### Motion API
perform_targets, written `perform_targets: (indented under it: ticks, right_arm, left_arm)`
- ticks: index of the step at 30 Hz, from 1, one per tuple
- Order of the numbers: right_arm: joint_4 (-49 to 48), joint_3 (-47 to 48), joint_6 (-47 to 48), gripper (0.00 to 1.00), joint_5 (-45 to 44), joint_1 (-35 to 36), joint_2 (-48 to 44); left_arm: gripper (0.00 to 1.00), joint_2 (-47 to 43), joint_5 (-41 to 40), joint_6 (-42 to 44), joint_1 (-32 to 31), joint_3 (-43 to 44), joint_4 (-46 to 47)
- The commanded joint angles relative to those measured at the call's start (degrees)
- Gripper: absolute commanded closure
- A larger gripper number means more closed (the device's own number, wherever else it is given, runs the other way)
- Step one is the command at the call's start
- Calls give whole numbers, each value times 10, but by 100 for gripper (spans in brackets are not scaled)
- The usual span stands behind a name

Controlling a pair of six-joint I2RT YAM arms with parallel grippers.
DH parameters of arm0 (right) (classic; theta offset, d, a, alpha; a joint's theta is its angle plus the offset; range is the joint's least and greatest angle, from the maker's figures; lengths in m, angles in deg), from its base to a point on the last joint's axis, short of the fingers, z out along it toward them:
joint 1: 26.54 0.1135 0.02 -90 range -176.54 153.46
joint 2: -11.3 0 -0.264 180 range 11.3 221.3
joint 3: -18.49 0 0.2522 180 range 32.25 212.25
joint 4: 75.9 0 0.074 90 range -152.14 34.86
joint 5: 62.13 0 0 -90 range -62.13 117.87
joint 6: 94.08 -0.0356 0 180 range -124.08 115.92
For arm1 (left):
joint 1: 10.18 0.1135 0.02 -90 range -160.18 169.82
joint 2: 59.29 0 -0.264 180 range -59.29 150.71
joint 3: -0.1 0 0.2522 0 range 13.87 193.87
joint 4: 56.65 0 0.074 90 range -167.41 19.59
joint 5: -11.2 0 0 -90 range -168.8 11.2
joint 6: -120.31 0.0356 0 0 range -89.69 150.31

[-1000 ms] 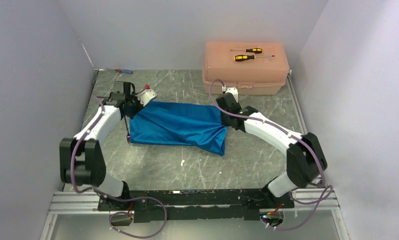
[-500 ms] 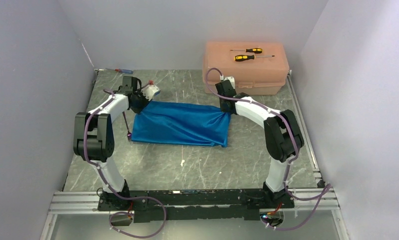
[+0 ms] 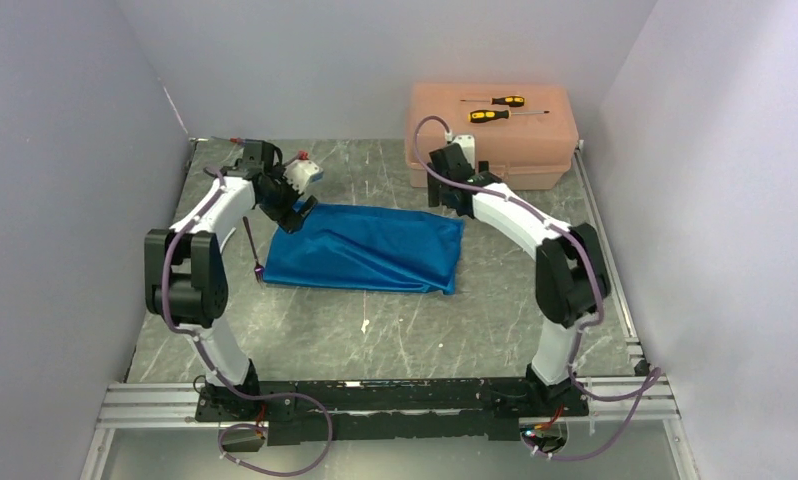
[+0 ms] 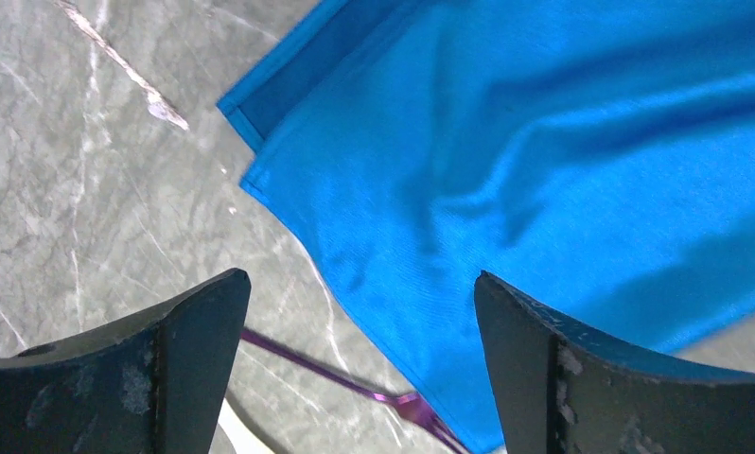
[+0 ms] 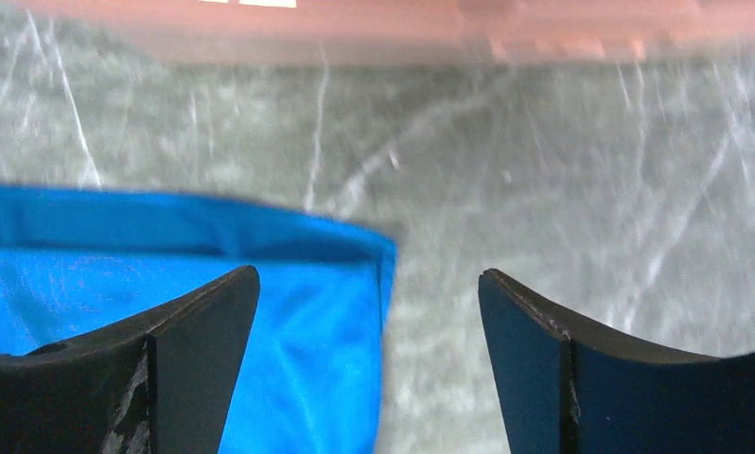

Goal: Fold the napkin into a case and place the utensils inside
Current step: Fold and flatten the napkin at the center of the board, then smooth out the rectangle-folded napkin at the center of the board.

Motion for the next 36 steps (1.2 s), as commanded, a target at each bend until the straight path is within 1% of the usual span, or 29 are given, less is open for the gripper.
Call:
perform_targets:
  ticks: [1,2,4,5,8,11,14,17,20,21,22,24,29,32,33,34,35,36]
  right_arm:
    - [48,-111,-82,10,-9,36,-154]
    - [46,-154,-98,10,-7,57,-191]
    - [45,-229,-132,9,-25,112,-252]
    - [54,-258,-155,10,-45,152,-280]
    - [78,-333,-249,14,-115,238,-311]
    - [102,-356,-318,21,-170,307,-286]
    - [134,-342,-358,27,-207,344,-226]
    - [121,-336,-356,30,-208,349,-183]
    - [87,-334,-340,35,-212,337,-165]
    - [81,-331,-336,38,-213,329,-159]
    - [74,-329,-329,44,-214,322,-153]
    - [57,-329,-316,51,-216,304,-146]
    - [7,-339,-281,56,-212,271,-145]
    - [-9,-351,-268,70,-201,250,-152]
    - [-10,-355,-264,75,-200,245,-157]
    - [-10,-360,-261,78,-198,241,-163]
    - [-10,-366,-258,81,-195,237,-171]
    - [-10,-372,-255,81,-189,231,-179]
  left_arm:
    - [6,-87,100,65,6,8,-150]
    - [7,-102,110,90,6,-8,-181]
    - [10,-120,114,125,6,-58,-192]
    - [12,-124,109,133,5,-88,-185]
    - [18,-116,80,149,4,-158,-150]
    - [22,-98,53,155,5,-195,-112]
    - [25,-92,45,170,5,-207,-92]
    - [26,-87,39,183,4,-211,-78]
    - [32,-75,30,190,5,-211,-69]
    - [35,-73,26,193,5,-213,-67]
    - [37,-72,25,199,5,-217,-64]
    - [39,-72,21,207,5,-226,-55]
    - [40,-72,11,221,4,-245,-39]
    - [44,-70,-1,232,5,-254,-28]
    - [46,-69,-5,236,5,-257,-24]
    - [51,-68,-8,242,4,-259,-21]
    - [56,-65,-12,247,4,-261,-19]
    - [59,-63,-14,249,5,-261,-18]
